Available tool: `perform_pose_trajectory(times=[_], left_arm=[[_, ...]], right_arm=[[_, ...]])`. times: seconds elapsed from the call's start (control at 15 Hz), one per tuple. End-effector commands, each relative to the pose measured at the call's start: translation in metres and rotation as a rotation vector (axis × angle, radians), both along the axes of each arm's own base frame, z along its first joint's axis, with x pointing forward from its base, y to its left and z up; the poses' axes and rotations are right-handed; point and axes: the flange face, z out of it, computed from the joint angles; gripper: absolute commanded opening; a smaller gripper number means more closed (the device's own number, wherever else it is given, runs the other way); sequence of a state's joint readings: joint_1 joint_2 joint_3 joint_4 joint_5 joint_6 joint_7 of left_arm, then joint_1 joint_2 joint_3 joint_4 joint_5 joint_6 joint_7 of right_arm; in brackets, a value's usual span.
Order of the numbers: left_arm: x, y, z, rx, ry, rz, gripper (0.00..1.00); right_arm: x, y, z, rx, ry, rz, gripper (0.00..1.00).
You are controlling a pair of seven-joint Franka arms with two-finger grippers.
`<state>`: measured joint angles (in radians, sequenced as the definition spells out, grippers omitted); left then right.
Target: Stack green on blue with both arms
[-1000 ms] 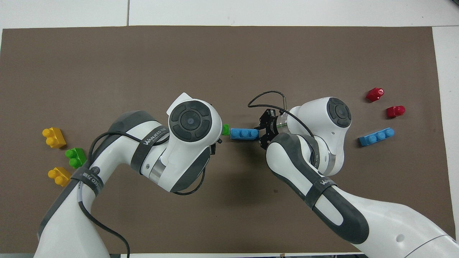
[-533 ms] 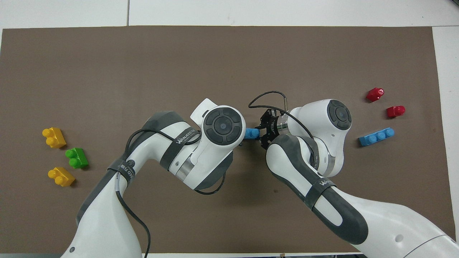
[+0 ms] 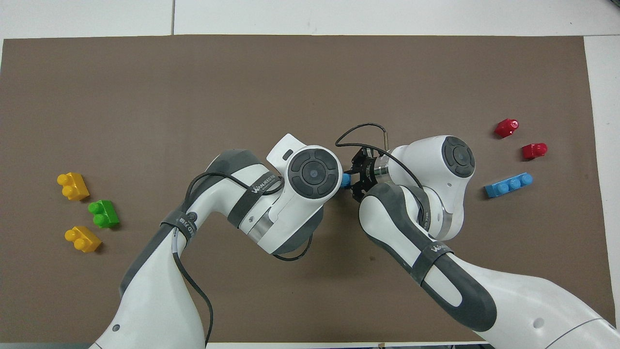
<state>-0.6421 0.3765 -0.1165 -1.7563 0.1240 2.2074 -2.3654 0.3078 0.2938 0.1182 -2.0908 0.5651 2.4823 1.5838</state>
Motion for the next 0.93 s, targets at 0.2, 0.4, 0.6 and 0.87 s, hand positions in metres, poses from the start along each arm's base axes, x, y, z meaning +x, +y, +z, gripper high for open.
perform_pose_trajectory(times=[0.2,0.4,0.6,0.87], left_arm=[[0.002,-0.011,-0.015,0.014,-0.019,0.003,0.0],[0.005,-0.012,-0.014,0.012,-0.04,0.01,0.0],[0.011,-0.012,-0.009,0.009,-0.057,0.011,0.0],[0.012,-0.012,-0.013,0.009,-0.061,0.008,0.0]], right_arm=[[-0.004,-0.01,-0.008,-0.023,-0.035,-0.014,0.0],[-0.004,-0.01,-0.008,-0.023,-0.037,-0.015,0.0],[-0.004,-0.01,-0.007,-0.023,-0.04,-0.016,0.0],[-0.004,-0.012,-0.009,-0.026,-0.045,-0.018,0.0]])
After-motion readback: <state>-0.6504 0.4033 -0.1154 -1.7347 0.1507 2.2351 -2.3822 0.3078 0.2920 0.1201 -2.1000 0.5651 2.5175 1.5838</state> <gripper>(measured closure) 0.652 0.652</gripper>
